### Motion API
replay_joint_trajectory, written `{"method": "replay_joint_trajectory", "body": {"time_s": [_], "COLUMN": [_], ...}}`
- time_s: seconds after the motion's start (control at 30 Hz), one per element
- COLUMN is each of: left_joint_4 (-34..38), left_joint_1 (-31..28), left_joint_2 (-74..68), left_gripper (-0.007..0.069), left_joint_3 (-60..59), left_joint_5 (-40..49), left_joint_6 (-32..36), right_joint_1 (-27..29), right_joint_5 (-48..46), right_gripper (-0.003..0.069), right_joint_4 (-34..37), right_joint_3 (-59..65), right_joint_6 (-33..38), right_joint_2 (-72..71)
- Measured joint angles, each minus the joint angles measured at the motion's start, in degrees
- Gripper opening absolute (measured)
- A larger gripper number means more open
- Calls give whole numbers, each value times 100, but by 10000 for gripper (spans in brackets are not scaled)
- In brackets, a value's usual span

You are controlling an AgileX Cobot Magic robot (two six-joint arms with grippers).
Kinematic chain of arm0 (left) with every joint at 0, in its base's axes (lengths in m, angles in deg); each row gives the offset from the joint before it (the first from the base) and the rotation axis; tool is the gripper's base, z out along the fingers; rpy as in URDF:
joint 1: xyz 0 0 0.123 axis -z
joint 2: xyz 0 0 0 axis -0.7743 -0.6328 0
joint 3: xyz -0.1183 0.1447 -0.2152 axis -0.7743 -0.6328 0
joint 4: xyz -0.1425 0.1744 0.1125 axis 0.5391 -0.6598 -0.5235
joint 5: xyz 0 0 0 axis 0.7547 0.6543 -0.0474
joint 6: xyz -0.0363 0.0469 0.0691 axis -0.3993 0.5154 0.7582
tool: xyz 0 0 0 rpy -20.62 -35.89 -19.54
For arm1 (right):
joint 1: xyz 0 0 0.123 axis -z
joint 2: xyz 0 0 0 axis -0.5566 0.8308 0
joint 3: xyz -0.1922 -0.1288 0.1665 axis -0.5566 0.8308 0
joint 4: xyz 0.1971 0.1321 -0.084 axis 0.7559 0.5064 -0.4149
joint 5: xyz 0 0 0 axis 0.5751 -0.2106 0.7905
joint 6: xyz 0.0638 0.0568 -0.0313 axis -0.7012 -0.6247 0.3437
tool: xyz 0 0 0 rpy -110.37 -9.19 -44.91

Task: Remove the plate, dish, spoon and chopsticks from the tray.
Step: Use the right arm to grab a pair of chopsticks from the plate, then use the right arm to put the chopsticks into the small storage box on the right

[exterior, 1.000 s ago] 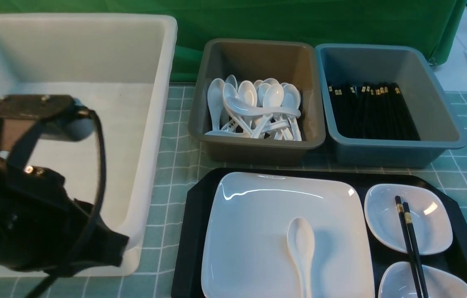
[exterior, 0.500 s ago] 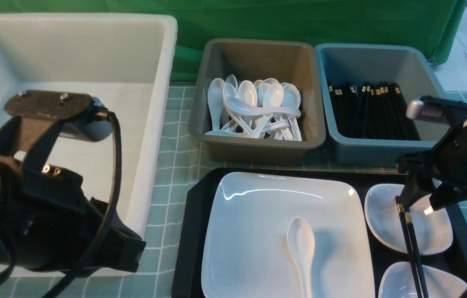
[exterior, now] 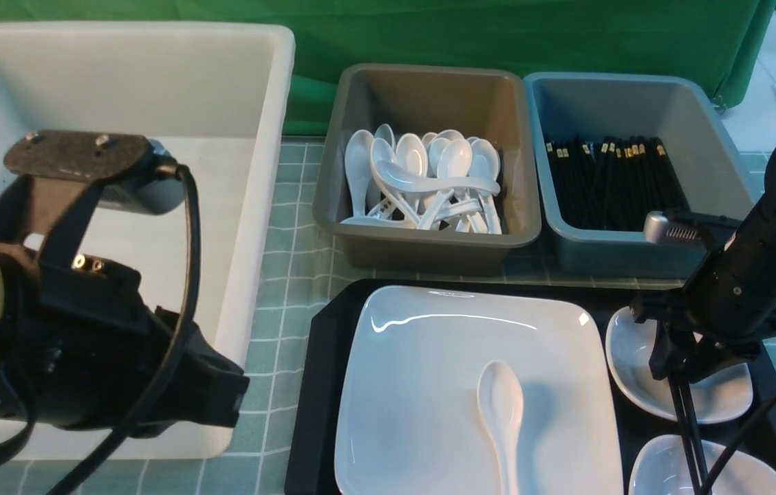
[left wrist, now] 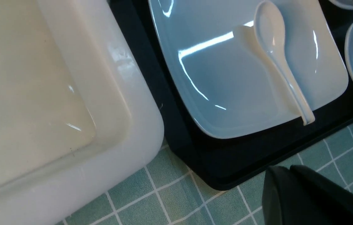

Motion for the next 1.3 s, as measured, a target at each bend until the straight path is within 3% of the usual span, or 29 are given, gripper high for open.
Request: {"method": "replay_joint_trajectory", "body": {"time_s": [0.1, 0.17, 0.23, 0.7, 0.93, 1.3], "left_joint_4": [0, 0, 0, 0, -2, -2], "left_joint_1": [0, 0, 0, 0, 0, 0], "left_joint_2": [0, 0, 0, 0, 0, 0], "left_gripper": [1, 3, 5, 8, 8, 8], "left_joint_3": [0, 0, 0, 0, 0, 0], "left_joint_5": [-5, -11, -11, 0, -273, -317], "left_joint_6": [-3, -3, -3, -3, -3, 4], "right_joint_1": [-19, -25, -25, -37, 0, 148], "right_joint_5": [8, 20, 26, 49, -463, -742], "right_gripper": [228, 110, 77, 76, 76, 76], "right_joint_4": [7, 7, 2, 7, 128, 871], "right_joint_3": [0, 0, 0, 0, -424, -1205], "right_joint_6": [0, 0, 11, 69, 255, 363], "right_joint_2": [0, 0, 0, -486, -784, -703]}}
